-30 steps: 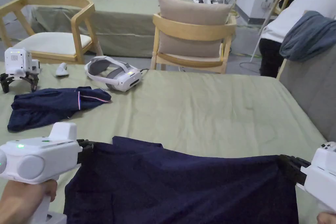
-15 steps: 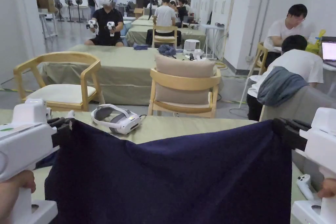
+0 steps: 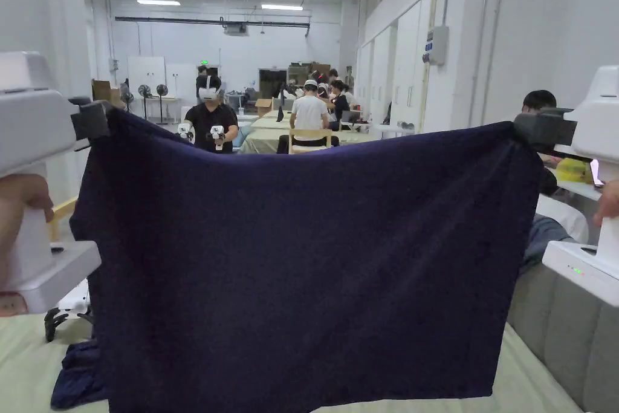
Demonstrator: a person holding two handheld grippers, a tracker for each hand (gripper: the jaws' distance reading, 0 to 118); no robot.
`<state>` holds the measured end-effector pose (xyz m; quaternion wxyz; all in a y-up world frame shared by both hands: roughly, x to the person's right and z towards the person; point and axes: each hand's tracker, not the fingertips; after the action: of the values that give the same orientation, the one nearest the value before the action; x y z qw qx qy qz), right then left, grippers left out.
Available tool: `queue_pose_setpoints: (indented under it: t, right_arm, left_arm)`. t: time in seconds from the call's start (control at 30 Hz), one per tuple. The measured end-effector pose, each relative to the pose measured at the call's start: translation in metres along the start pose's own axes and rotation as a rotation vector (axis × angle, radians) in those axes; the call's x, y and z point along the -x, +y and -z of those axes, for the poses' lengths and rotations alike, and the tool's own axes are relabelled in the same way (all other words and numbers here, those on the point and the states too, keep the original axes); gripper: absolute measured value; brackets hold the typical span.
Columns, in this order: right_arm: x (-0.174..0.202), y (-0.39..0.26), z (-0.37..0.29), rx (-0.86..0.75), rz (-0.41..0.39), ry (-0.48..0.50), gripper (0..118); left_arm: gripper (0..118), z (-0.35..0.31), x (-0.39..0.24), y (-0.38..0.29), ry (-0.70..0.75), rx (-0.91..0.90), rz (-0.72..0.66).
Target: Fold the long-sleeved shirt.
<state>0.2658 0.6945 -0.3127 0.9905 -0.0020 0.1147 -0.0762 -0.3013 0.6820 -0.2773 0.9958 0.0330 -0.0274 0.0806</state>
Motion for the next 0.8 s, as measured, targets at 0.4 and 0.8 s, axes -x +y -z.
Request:
queue_pose_setpoints:
  t: [0.4,0.8]
  right_arm:
    - [0.024,0.086,0.111,-0.065,-0.038,-0.063,2]
    - [0.032,0.134,0.206,-0.172,-0.064,-0.159,2]
  left_arm:
    - [2,0.134,-0.003,0.095,0.139,-0.027,0.042]
    - [2,0.239,-0.014,0.145,0.176,-0.087,0.052]
